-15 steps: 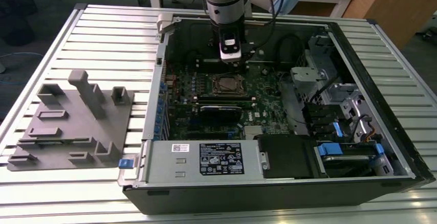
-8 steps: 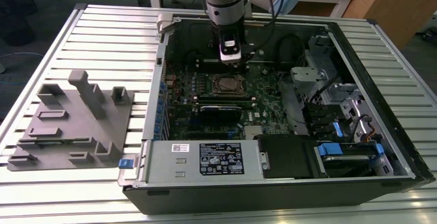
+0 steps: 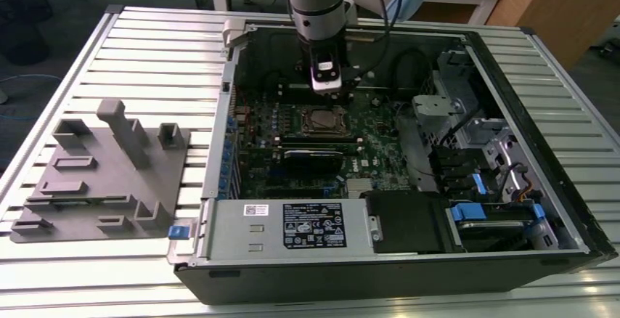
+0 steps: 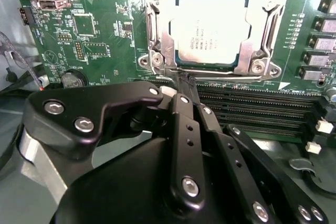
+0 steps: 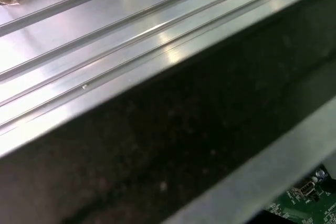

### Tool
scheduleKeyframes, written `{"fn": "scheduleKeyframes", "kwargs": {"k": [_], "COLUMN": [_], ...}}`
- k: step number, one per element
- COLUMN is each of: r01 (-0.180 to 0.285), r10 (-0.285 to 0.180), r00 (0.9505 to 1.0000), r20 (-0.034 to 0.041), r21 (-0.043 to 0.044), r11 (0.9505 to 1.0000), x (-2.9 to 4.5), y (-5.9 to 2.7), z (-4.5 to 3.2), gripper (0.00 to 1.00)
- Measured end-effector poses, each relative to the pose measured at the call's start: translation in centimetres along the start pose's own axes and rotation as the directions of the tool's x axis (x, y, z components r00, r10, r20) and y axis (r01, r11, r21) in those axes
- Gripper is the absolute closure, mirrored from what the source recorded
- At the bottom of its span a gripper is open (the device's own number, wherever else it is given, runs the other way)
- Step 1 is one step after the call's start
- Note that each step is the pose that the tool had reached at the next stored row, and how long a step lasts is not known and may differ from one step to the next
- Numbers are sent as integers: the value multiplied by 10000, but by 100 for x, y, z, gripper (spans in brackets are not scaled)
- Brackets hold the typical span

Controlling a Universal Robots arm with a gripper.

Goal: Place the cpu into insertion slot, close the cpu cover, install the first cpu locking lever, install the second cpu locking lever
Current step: 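Install the first cpu locking lever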

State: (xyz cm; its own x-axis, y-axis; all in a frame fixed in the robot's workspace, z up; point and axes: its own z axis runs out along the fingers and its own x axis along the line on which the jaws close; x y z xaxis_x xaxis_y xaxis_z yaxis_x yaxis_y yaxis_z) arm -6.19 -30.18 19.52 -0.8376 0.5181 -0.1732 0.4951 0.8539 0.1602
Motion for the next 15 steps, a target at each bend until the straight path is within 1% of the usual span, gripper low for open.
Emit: {"fn": "scheduleKeyframes", "kwargs": {"k": [4,7,11,13,15], "r01": [1,3,5,3,4], "r10": [-1,-3,-5,-2,-4], "r00": [10000,10000,10000,10000,10000], "r20": [6,42,53,58,53], "r21": [3,-21,-30,-41,-29], "r11": [10000,10000,10000,10000,10000], "x": [0,4,4,-3,-16], "y": [-9,-15,-14,-7,4], "z": [10,30,27,-9,-83], "gripper": [89,89,89,89,89]}}
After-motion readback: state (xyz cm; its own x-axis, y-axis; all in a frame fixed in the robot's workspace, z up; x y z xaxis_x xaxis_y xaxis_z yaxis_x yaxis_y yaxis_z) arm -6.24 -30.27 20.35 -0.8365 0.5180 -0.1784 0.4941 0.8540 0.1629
